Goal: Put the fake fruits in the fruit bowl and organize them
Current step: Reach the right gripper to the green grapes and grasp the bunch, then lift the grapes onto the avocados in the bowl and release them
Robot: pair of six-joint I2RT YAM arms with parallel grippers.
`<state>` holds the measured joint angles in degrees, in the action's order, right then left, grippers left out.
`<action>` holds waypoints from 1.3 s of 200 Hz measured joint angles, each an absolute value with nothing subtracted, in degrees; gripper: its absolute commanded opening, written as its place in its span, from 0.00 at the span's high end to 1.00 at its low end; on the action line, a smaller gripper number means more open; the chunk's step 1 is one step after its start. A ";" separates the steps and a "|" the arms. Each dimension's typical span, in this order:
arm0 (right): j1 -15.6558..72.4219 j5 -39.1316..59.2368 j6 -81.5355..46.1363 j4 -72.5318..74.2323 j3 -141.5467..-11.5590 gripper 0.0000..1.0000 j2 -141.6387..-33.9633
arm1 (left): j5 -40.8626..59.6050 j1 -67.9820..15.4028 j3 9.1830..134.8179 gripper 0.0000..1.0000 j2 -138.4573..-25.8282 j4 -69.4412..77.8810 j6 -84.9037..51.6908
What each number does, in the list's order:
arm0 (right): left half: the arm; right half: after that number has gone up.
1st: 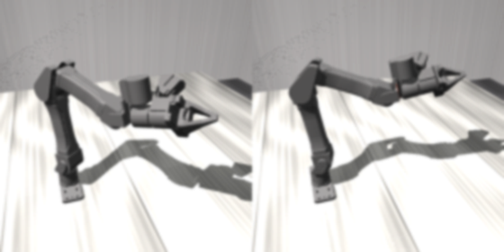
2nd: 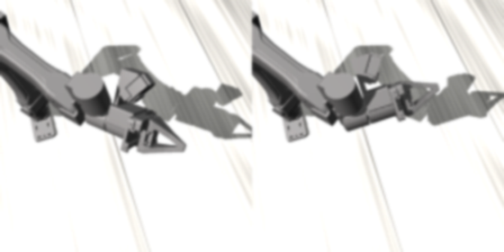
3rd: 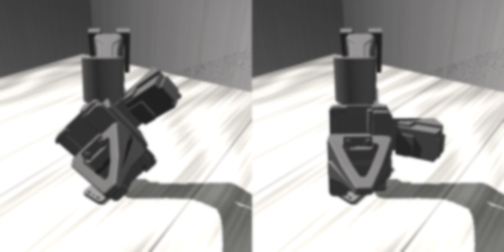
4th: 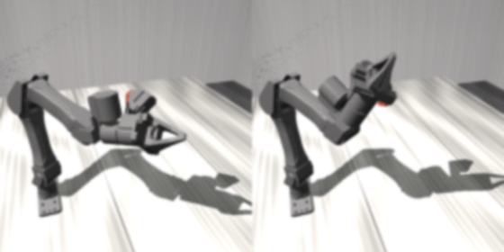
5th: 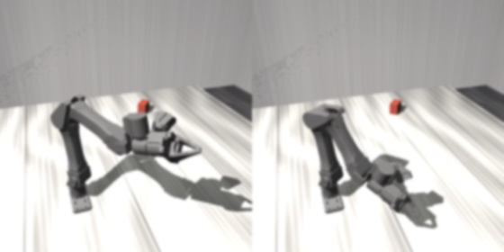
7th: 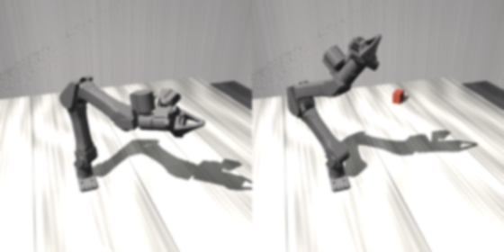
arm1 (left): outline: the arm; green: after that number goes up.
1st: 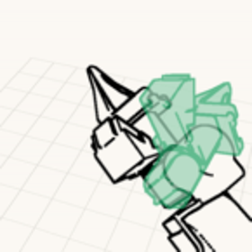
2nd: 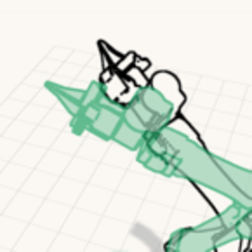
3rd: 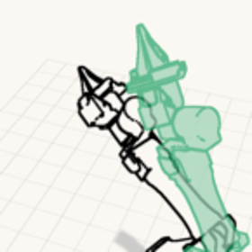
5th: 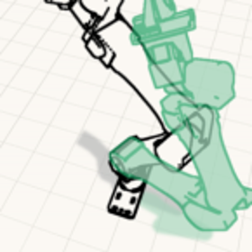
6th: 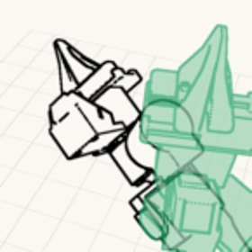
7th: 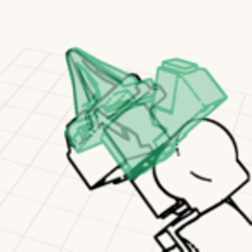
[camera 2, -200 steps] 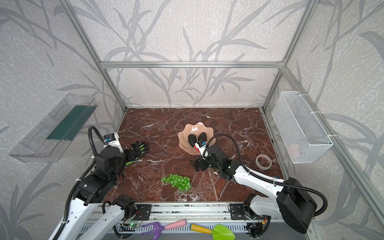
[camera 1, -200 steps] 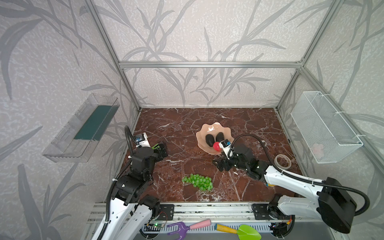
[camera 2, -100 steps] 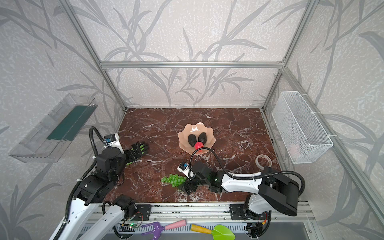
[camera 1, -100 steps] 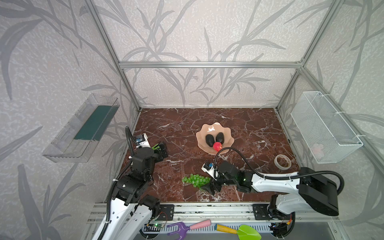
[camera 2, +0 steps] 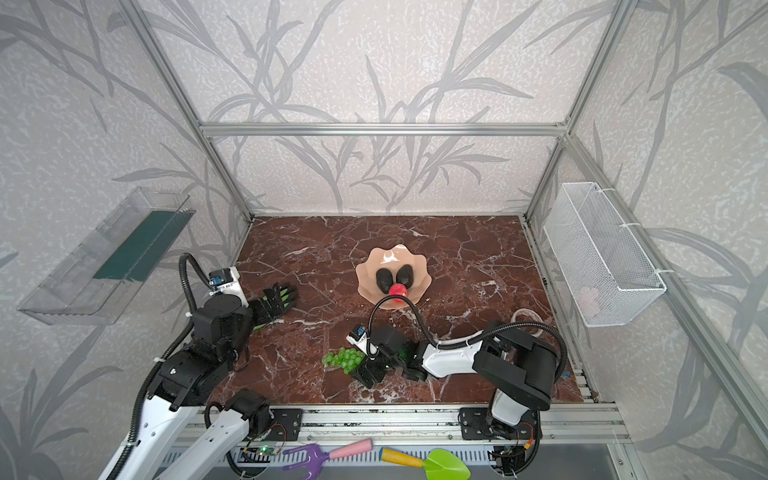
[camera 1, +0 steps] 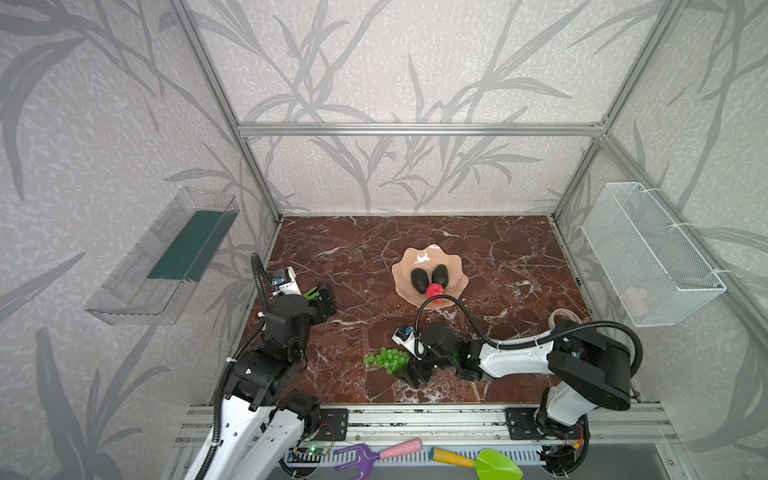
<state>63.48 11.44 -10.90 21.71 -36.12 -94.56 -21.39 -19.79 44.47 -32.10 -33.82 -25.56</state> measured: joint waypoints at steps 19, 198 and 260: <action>63.51 11.57 -10.90 21.58 -36.60 0.25 -95.44 | -21.39 -19.79 44.47 0.02 -32.10 -33.82 -25.58; 63.33 8.95 -11.73 13.17 -39.57 0.64 -86.83 | -21.43 -19.79 44.36 0.02 -31.46 -33.82 -25.71; 56.27 9.15 -12.40 9.50 -44.29 0.64 -76.20 | -21.43 -19.79 44.07 0.01 -30.98 -33.82 -25.74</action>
